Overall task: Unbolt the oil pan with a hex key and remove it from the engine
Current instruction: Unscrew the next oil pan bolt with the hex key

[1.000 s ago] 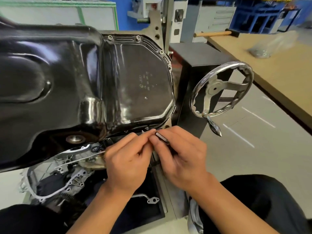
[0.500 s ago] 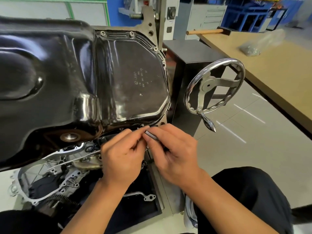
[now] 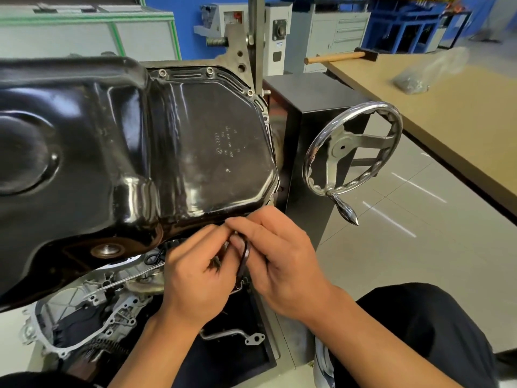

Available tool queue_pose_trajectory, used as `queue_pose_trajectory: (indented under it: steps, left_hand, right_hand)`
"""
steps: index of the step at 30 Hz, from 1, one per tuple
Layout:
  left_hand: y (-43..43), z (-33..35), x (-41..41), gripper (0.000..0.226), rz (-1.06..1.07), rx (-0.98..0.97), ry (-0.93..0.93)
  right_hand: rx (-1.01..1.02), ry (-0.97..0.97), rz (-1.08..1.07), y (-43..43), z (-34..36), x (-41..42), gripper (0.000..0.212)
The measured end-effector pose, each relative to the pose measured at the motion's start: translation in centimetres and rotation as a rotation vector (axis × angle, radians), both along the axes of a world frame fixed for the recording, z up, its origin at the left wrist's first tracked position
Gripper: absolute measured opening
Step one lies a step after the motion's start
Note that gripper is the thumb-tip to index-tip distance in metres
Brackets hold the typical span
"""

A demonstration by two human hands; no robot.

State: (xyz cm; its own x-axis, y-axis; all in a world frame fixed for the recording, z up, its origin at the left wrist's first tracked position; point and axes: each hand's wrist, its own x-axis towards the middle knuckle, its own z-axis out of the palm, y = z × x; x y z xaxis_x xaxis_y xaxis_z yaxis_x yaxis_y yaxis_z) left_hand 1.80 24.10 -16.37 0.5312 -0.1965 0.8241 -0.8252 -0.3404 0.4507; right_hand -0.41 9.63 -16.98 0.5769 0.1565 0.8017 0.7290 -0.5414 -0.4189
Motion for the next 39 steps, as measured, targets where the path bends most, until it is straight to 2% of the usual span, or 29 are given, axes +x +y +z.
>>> queue_pose_trajectory:
  steps: [4,9,13,16,19,21,24,26,32,39]
  left_hand:
    - [0.2,-0.5,0.4,0.035,-0.018,0.000,0.024]
    - [0.1,-0.8,0.5,0.012,0.109,-0.036,-0.052]
    - [-0.2,-0.7,0.2,0.015,0.108,-0.069,-0.067]
    - [-0.5,-0.5,0.0,0.031,0.094,-0.094,-0.071]
    - [-0.6,-1.0,0.1,0.018,0.066,-0.109,-0.071]
    - [-0.5,-1.4,0.3,0.024,0.036,-0.096,-0.067]
    - [-0.5,-1.7,0.6,0.033,-0.047,-0.090,-0.057]
    - [-0.4,-1.7,0.5,0.028,-0.076,-0.100,-0.035]
    - [-0.3,-1.5,-0.1,0.016,0.044,-0.098,-0.030]
    - [-0.8,-1.8,0.1,0.017,0.056,-0.175,-0.027]
  right_hand:
    - [-0.015,0.017,0.018,0.1,0.2,0.1,0.034]
    - [0.217,-0.059,-0.003,0.1,0.5,-0.1,0.024]
    - [0.321,-0.047,0.004,0.8,0.1,-0.3,0.020]
    - [0.298,-0.075,0.000,1.0,0.0,-0.4,0.017]
    - [0.284,-0.082,0.028,1.0,-0.4,-0.5,0.021]
    - [0.274,-0.084,0.066,1.1,-0.8,-0.4,0.022]
    - [0.198,-0.067,0.070,1.2,-1.2,-0.3,0.036]
    - [0.162,-0.050,0.064,1.3,-1.4,-0.4,0.039]
    - [0.246,-0.097,-0.004,1.3,-0.7,-1.2,0.033]
    - [0.305,-0.126,-0.042,1.3,-0.5,-1.2,0.017]
